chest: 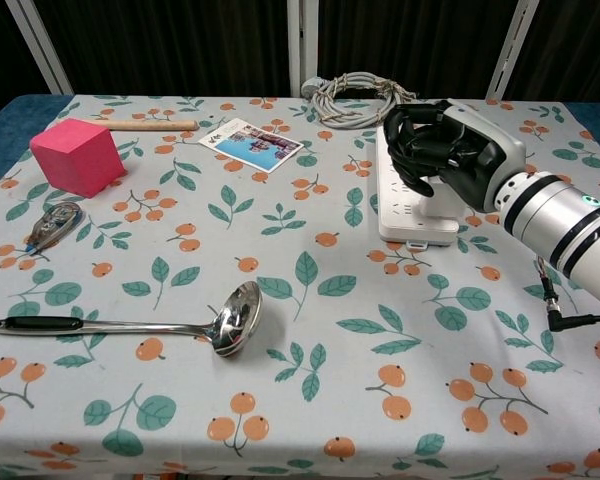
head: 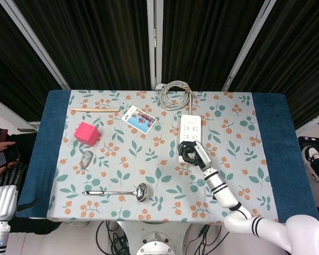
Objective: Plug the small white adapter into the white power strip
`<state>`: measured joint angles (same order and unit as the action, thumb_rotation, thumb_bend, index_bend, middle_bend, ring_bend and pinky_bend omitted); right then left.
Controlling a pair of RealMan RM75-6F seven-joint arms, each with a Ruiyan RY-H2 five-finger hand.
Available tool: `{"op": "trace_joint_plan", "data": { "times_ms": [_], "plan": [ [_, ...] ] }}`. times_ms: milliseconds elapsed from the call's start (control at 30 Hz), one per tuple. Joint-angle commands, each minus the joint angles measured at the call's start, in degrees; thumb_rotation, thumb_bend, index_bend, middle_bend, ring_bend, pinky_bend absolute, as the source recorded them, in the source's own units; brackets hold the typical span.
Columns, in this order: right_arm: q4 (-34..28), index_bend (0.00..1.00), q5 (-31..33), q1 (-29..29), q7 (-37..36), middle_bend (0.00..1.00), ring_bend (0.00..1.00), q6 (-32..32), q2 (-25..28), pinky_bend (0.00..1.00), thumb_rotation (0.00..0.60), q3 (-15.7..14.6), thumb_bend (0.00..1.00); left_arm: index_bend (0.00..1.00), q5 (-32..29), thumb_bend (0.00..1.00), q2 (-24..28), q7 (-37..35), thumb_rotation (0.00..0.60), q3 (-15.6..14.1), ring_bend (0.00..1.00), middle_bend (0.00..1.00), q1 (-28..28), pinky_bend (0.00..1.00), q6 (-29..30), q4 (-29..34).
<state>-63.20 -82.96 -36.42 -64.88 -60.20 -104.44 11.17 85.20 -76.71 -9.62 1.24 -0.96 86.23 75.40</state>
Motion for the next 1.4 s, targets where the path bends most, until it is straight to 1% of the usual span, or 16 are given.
{"op": "trace_joint_plan", "data": {
  "times_ms": [33,367,567,800,933,1067,1133,1167,1200,1233,1267,1300,1367,1400],
  "plan": [
    [0.3,0.98,0.0,-0.2,0.2,0.89,0.78,0.1,-0.3,0.88,0.6,0.0,0.76,0.06,0.0,0.0,0.0,-0.1,0.6,0.0,0.0,0.0,0.1,0.0,0.0,-0.1],
    [1.2,0.98,0.0,-0.8,0.4,0.89,0.78,0.6,-0.9,0.88,0.6,0.0,0.76,0.06,-0.1,0.0,-0.1,-0.2,0.6,0.0,0.0,0.0,0.1,0.0,0.0,-0.3],
    [0.1,0.97,-0.4,-0.1,-0.3,0.89,0.78,-1.8,-0.1,0.88,0.6,0.6,0.76,0.06,0.0,0.0,-0.1,-0.3,0.6,0.0,0.0,0.0,0.0,0.0,-0.1,-0.4],
    [-3.2,0.97,-0.5,1.0,-0.1,0.89,0.78,-4.6,2.8,0.88,0.6,1.7,0.76,0.06,0.3,0.0,0.1,0.2,0.6,0.1,0.0,0.0,-0.2,0.0,0.1,0.1],
    [-5.8,0.97,-1.3,2.1,-0.2,0.89,0.78,-6.8,5.3,0.88,0.6,1.7,0.76,0.06,0.5,0.0,0.5,0.6,0.6,0.1,0.0,0.0,-0.1,0.0,0.5,0.6],
    [-8.9,0.97,-2.4,4.1,0.4,0.88,0.78,-9.4,9.2,0.88,0.6,0.8,0.76,0.06,0.5,0.0,0.8,1.0,0.6,0.2,0.0,0.0,0.1,0.0,0.8,1.3],
    [-10.2,0.94,-3.6,5.6,1.6,0.86,0.76,-11.2,12.0,0.87,0.6,-0.4,0.76,0.06,0.5,0.0,0.9,1.3,0.6,0.2,0.0,0.0,0.1,0.0,1.0,1.6],
    [-10.5,0.92,-4.2,6.4,2.8,0.84,0.74,-12.4,13.1,0.85,0.6,-0.9,0.75,0.06,0.4,0.0,0.9,1.4,0.6,0.2,0.0,0.0,0.2,0.0,1.1,1.7],
    [-10.7,0.88,-5.2,7.5,4.9,0.82,0.7,-14.2,14.5,0.81,0.6,-1.7,0.74,0.06,0.4,0.0,0.9,1.7,0.6,0.3,0.0,0.0,0.2,0.0,1.3,1.8],
    [-10.8,0.82,-6.0,8.4,7.0,0.77,0.65,-15.5,15.7,0.73,0.6,-2.3,0.72,0.06,0.3,0.0,0.9,1.9,0.6,0.4,0.0,0.0,0.3,0.0,1.4,1.9],
    [-11.0,0.74,-6.8,9.3,9.5,0.72,0.58,-16.9,17.0,0.62,0.6,-3.1,0.7,0.06,0.3,0.0,1.0,2.1,0.6,0.4,0.0,0.0,0.3,0.0,1.5,2.0],
    [-11.4,0.68,-7.9,10.6,13.5,0.67,0.52,-18.4,18.8,0.53,0.6,-4.2,0.68,0.06,0.4,0.0,1.1,2.4,0.6,0.4,0.0,0.0,0.3,0.0,1.6,2.3],
    [-12.3,0.51,-8.7,12.5,21.3,0.54,0.34,-20.3,21.7,0.29,0.6,-5.6,0.6,0.06,0.4,0.0,1.2,3.0,0.6,0.5,0.0,0.0,0.3,0.0,1.8,2.7],
    [-13.1,0.45,-9.1,13.8,27.2,0.49,0.29,-21.3,23.6,0.22,0.6,-6.5,0.57,0.06,0.5,0.0,1.3,3.5,0.6,0.6,0.0,0.0,0.3,0.0,1.9,3.1]
  ]
}}
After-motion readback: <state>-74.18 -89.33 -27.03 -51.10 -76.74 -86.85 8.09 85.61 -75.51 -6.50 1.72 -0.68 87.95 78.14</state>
